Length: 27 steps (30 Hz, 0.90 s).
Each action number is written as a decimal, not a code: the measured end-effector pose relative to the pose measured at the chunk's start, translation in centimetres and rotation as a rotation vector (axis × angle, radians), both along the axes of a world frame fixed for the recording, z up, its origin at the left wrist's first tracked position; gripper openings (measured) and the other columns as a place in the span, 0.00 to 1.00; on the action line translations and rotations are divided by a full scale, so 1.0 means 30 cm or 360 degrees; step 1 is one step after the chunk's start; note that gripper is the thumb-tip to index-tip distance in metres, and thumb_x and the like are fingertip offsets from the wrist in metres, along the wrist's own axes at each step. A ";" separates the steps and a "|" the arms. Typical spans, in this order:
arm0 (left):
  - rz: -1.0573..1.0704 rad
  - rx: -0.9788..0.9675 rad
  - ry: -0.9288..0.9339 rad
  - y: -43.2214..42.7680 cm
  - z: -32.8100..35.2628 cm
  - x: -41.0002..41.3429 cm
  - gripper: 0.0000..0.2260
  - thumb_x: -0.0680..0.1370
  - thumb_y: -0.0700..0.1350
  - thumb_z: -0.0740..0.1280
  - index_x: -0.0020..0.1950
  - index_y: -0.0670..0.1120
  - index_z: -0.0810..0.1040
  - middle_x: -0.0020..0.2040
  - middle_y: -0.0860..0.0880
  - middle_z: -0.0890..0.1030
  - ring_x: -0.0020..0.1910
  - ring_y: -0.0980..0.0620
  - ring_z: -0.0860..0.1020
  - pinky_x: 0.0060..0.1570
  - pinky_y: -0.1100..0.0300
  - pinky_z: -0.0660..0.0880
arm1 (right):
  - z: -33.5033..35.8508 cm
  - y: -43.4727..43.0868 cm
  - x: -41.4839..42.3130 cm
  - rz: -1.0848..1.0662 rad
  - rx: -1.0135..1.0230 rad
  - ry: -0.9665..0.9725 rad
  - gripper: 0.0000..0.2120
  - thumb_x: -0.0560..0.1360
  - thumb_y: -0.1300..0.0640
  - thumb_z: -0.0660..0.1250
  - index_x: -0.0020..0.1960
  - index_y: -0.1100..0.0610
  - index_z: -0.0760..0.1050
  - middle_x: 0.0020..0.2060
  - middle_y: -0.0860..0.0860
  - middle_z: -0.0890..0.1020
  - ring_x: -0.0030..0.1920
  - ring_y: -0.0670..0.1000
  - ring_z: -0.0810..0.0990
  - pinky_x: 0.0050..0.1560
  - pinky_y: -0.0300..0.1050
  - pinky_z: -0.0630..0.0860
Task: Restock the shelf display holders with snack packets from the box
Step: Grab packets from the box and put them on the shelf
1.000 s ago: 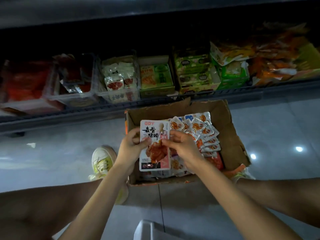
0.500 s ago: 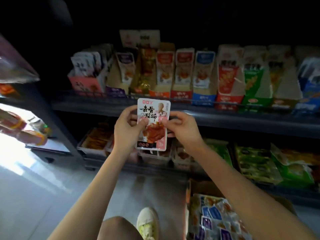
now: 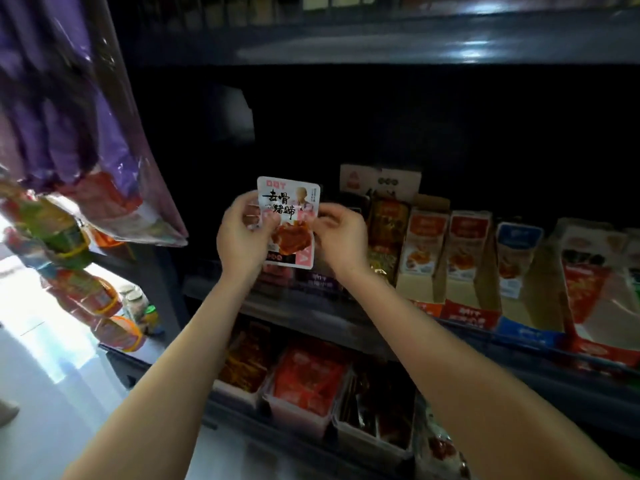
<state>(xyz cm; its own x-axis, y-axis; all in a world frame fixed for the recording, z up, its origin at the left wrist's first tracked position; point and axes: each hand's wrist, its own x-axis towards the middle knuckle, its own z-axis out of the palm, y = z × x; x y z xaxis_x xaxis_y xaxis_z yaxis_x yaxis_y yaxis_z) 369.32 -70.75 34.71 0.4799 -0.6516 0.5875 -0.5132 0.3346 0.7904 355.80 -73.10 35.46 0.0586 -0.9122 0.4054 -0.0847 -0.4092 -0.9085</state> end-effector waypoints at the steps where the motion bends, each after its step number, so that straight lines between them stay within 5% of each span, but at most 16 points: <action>1: 0.0001 -0.0032 0.0022 -0.033 0.020 0.026 0.16 0.74 0.44 0.71 0.62 0.48 0.75 0.52 0.52 0.79 0.48 0.59 0.75 0.48 0.62 0.72 | 0.018 -0.030 0.032 -0.0016 -0.0049 0.0001 0.09 0.75 0.57 0.69 0.54 0.57 0.81 0.44 0.53 0.85 0.44 0.51 0.84 0.46 0.57 0.81; 8: -0.0008 0.0058 0.0053 -0.159 0.046 0.153 0.18 0.72 0.41 0.73 0.61 0.47 0.75 0.48 0.51 0.80 0.47 0.54 0.77 0.50 0.55 0.76 | 0.029 -0.138 0.153 -0.0035 -0.0126 0.0086 0.07 0.76 0.58 0.68 0.53 0.57 0.81 0.38 0.53 0.84 0.40 0.53 0.83 0.44 0.55 0.80; 12: 0.0056 0.0329 -0.0067 -0.172 -0.039 0.179 0.18 0.72 0.41 0.73 0.61 0.48 0.75 0.44 0.54 0.79 0.44 0.56 0.78 0.48 0.56 0.75 | -0.047 -0.155 0.162 -0.0147 -0.0082 0.0479 0.06 0.76 0.55 0.68 0.49 0.55 0.82 0.35 0.51 0.82 0.36 0.52 0.80 0.37 0.48 0.75; 16: 0.0276 0.0573 -0.0404 -0.176 -0.099 0.204 0.20 0.71 0.48 0.74 0.62 0.47 0.77 0.57 0.46 0.80 0.56 0.45 0.77 0.51 0.56 0.72 | -0.101 -0.156 0.165 -0.0424 -0.0209 0.1017 0.12 0.74 0.51 0.69 0.57 0.52 0.80 0.51 0.50 0.82 0.52 0.52 0.78 0.44 0.43 0.71; 20: 0.0304 0.0715 -0.0345 -0.171 -0.102 0.208 0.30 0.71 0.52 0.73 0.70 0.47 0.70 0.64 0.41 0.74 0.63 0.40 0.71 0.60 0.49 0.71 | -0.098 -0.149 0.151 -0.0432 -0.0175 0.0981 0.23 0.71 0.48 0.72 0.64 0.52 0.74 0.60 0.53 0.76 0.62 0.54 0.71 0.59 0.48 0.68; 27: 0.0187 0.0421 -0.0161 -0.052 -0.080 0.057 0.21 0.72 0.50 0.73 0.63 0.47 0.75 0.59 0.44 0.77 0.58 0.45 0.75 0.58 0.48 0.73 | -0.104 0.014 -0.038 -0.0317 -0.0166 0.0670 0.16 0.71 0.53 0.73 0.57 0.53 0.77 0.55 0.51 0.78 0.56 0.52 0.75 0.56 0.51 0.73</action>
<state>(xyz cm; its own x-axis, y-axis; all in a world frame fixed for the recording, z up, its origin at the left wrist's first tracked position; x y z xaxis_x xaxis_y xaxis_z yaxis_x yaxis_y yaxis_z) 371.03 -72.31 32.31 0.5087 -0.7319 0.4534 -0.6166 0.0578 0.7852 354.66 -72.68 32.34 0.0656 -0.8780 0.4741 -0.5228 -0.4350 -0.7332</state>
